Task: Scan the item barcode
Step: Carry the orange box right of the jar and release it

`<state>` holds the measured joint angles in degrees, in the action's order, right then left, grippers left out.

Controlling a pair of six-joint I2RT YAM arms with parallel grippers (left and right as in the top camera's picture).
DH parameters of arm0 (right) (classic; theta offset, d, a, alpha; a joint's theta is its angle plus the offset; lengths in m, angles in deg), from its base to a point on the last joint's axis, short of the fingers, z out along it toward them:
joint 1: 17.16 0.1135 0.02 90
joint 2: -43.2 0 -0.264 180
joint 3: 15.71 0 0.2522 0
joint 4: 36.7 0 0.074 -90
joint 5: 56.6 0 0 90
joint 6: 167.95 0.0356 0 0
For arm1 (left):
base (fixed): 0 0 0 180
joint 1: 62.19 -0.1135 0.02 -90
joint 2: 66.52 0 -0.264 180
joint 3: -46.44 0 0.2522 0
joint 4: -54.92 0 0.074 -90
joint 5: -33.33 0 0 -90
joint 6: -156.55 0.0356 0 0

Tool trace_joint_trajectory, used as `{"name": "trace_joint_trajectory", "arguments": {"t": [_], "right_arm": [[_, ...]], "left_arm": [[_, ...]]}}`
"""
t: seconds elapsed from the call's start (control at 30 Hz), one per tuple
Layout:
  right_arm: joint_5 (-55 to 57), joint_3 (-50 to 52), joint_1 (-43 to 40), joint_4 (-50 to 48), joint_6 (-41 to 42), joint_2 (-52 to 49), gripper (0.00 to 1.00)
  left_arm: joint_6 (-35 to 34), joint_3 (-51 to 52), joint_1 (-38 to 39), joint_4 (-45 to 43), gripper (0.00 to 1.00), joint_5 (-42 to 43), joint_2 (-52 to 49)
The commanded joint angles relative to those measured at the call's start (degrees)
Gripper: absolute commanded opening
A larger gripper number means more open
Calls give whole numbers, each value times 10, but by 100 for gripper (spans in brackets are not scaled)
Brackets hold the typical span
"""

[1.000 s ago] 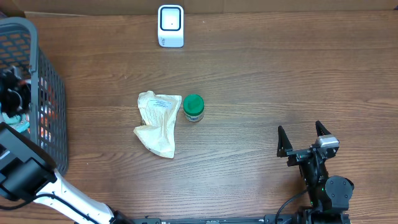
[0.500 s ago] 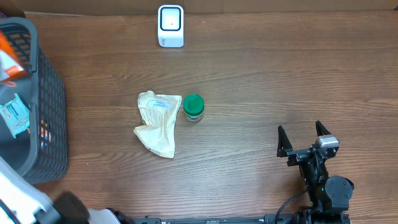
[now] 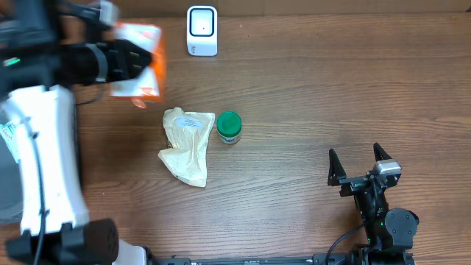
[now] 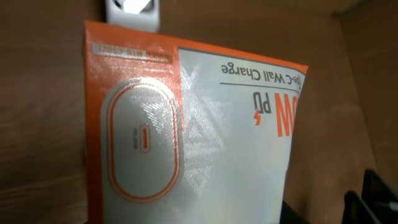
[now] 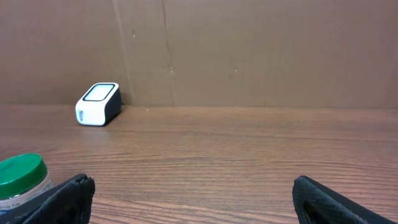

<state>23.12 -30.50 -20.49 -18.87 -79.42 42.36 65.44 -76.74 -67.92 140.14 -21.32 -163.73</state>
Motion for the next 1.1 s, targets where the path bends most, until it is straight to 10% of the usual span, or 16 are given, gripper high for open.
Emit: {"name": "trace_joint_trajectory", "arguments": {"t": [0.0,0.43,0.77,1.07], "right_arm": [[-3,6,-2,-3,2,6,100],[-3,6,-2,-3,2,6,100],[-3,6,-2,-3,2,6,100],[-3,6,-2,-3,2,6,100]], "left_arm": [[11,39,61,-16,5,0,-34],[-43,58,245,-144,4,-27,-143],[-267,58,382,-214,6,-169,-200],[-379,58,421,-215,45,-289,-239]]}}
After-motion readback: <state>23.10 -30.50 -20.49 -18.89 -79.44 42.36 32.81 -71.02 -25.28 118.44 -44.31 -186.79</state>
